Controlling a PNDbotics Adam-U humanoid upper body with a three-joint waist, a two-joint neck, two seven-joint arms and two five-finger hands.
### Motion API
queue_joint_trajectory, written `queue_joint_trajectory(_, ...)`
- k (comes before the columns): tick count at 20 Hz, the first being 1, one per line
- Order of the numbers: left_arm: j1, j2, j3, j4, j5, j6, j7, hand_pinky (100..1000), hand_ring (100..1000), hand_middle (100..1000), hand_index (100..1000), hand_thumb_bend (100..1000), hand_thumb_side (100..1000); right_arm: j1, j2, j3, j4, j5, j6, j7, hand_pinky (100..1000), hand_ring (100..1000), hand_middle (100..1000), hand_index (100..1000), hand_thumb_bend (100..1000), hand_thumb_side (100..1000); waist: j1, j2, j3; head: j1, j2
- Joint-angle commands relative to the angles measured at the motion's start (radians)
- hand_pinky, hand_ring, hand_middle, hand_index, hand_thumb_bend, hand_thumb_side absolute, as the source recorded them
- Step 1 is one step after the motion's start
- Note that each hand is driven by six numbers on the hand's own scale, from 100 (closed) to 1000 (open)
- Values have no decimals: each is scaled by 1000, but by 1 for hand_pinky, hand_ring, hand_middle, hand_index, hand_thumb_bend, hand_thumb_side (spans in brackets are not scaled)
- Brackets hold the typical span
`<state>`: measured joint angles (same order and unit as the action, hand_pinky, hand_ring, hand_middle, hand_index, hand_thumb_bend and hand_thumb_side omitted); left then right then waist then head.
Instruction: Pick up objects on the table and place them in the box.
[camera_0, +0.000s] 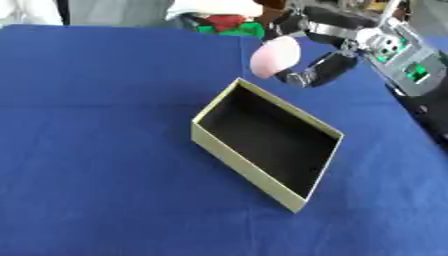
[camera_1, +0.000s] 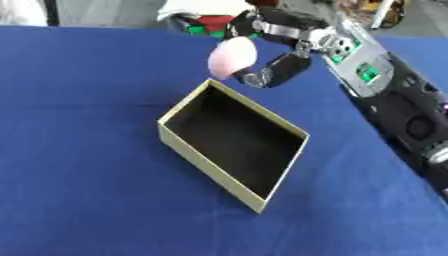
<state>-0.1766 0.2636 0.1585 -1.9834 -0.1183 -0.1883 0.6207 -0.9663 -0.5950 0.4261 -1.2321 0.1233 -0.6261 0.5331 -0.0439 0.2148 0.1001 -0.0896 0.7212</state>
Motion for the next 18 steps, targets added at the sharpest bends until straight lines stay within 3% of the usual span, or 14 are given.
queue_joint_trajectory(1,-2,27,-2,-17,1,2,-4,739,603,689,680,549,932,-18,-9,3,-1,-20,-281,289,570,674,622,743,100,268,3,-23,1,-4,12)
queue_joint_trajectory(5,2,28,-3,-17,1,2,-4,739,603,689,680,549,931,-20,0,23,23,-31,-281,316,585,684,634,767,100,283,1,-29,3,-7,20)
queue_joint_trajectory(18,6,21,-4,-17,4,3,-7,739,602,688,678,546,933,-15,49,46,40,111,-281,351,612,687,652,764,100,270,0,-28,9,-15,21)
